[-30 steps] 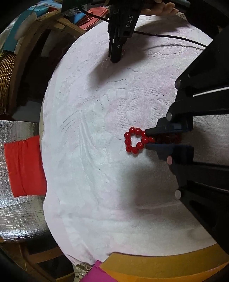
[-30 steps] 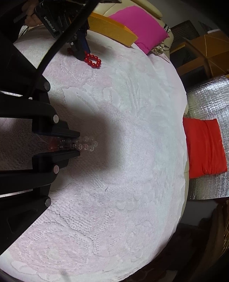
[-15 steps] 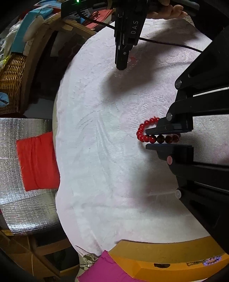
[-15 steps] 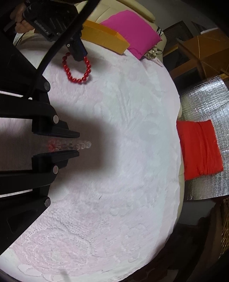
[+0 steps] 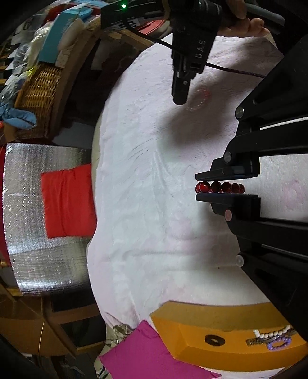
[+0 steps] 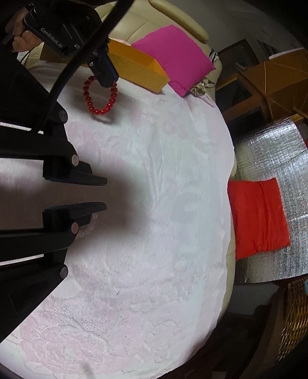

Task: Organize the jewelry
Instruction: 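Carry the red bracelet over the orange box and open the left gripper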

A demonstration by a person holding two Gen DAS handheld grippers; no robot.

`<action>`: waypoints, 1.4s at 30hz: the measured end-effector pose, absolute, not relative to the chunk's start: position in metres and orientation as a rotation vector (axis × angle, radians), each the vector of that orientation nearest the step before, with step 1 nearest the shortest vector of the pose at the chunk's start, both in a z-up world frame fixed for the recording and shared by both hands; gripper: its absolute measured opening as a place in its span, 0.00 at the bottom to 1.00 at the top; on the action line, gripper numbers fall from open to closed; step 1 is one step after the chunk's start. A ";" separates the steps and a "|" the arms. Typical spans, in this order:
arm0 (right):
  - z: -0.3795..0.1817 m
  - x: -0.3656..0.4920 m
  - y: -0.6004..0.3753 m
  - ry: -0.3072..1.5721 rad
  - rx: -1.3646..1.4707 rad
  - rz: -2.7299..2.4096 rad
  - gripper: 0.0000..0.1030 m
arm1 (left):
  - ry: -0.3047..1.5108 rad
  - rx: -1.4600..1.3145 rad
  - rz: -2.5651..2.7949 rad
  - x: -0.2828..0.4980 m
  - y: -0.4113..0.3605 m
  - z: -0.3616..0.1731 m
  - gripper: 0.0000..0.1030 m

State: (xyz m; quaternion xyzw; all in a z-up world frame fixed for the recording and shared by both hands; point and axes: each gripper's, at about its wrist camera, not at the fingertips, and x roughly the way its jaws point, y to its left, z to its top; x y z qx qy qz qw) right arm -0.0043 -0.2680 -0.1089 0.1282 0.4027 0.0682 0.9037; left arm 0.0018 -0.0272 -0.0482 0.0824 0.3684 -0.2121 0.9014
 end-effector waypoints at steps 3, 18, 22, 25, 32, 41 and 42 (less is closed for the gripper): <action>-0.104 -0.005 -0.260 0.822 0.263 0.156 0.15 | 0.743 0.158 -0.419 0.001 -0.020 -0.041 0.10; -0.080 -0.006 -0.199 0.778 0.226 0.243 0.15 | 0.629 0.059 -0.308 -0.014 0.046 0.006 0.10; -0.073 -0.007 -0.176 0.761 0.209 0.282 0.15 | 0.611 0.036 -0.261 -0.017 0.069 0.012 0.10; -0.070 -0.006 -0.159 0.754 0.194 0.309 0.15 | 0.607 0.012 -0.230 -0.019 0.088 0.014 0.10; -0.060 -0.006 -0.115 0.730 0.147 0.381 0.15 | 0.600 -0.054 -0.136 -0.021 0.138 0.012 0.10; -0.052 0.005 -0.064 0.744 0.145 0.448 0.15 | 0.611 -0.112 0.010 -0.009 0.191 0.003 0.10; -0.050 0.007 -0.057 0.743 0.141 0.455 0.15 | 0.615 -0.118 0.024 -0.008 0.197 0.001 0.10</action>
